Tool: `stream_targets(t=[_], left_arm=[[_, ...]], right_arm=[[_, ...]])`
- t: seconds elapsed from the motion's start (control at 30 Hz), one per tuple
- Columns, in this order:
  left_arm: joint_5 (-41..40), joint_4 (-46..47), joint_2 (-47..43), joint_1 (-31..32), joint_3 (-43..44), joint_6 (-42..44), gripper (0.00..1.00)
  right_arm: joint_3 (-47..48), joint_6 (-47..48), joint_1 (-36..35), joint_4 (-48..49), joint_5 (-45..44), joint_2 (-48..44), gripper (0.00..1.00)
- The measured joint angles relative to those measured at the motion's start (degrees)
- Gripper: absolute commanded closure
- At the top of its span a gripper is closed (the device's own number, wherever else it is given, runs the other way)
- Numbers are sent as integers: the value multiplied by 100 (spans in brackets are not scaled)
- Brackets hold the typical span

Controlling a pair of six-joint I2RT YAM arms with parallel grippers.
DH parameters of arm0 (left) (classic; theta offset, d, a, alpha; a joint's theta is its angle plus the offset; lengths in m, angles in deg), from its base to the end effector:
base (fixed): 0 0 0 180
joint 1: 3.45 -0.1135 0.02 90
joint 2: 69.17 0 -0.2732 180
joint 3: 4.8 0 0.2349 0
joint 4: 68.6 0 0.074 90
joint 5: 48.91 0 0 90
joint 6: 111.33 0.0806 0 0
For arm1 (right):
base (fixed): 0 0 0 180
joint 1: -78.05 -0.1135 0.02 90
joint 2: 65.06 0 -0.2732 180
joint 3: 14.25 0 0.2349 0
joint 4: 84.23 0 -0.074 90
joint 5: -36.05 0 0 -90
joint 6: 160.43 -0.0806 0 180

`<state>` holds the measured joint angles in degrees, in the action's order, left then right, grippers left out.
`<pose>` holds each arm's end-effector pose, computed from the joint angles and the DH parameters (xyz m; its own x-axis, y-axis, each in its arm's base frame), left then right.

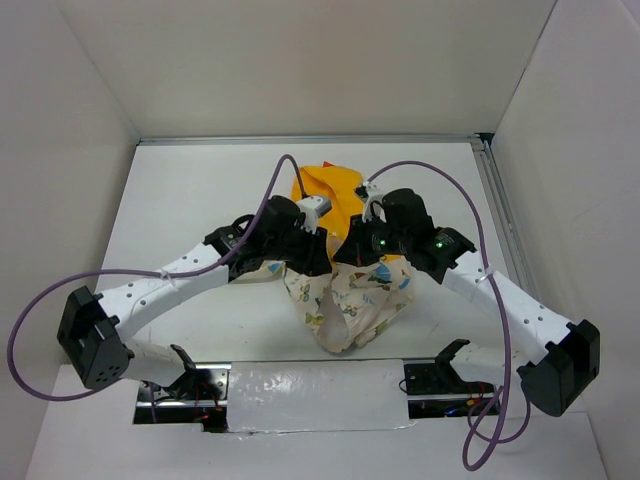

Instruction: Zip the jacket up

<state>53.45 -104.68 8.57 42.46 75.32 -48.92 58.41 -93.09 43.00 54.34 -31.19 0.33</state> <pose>0.2129 -0.2445 0.3055 -0.7245 0.0977 -0.6823 0.5528 0.6736 -0.4906 0.1966 0.1760 0.3083 -0.7292 -0.0776 -0.6799 -0.5534 0.6512 0.5193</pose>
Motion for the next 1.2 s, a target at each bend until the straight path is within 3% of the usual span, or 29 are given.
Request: stream_targets(t=[0.07, 0.1, 0.37, 0.67, 0.87, 1.03, 1.2], left_arm=[[85, -9, 133, 0, 81, -55, 85], [103, -11, 199, 0, 127, -92, 100], [111, -26, 297, -7, 188, -125, 100], [-44, -153, 219, -114, 138, -286, 100], [289, -332, 201, -138, -39, -503, 100], [619, -450, 157, -190, -177, -695, 100], [1047, -428, -291, -96, -494, -688, 100]], right_arm=[[0, 2, 0, 0, -4, 0, 100], [0, 9, 0, -4, -9, 0, 100], [0, 195, -179, 83, -955, 173, 100], [-55, 1060, -1272, 702, -3189, 411, 100], [-37, 1803, -1860, 1268, -5292, 1047, 100], [184, 2004, -1718, 1464, -6061, 1674, 100], [682, 2022, -1047, 1486, -5869, 2323, 100]])
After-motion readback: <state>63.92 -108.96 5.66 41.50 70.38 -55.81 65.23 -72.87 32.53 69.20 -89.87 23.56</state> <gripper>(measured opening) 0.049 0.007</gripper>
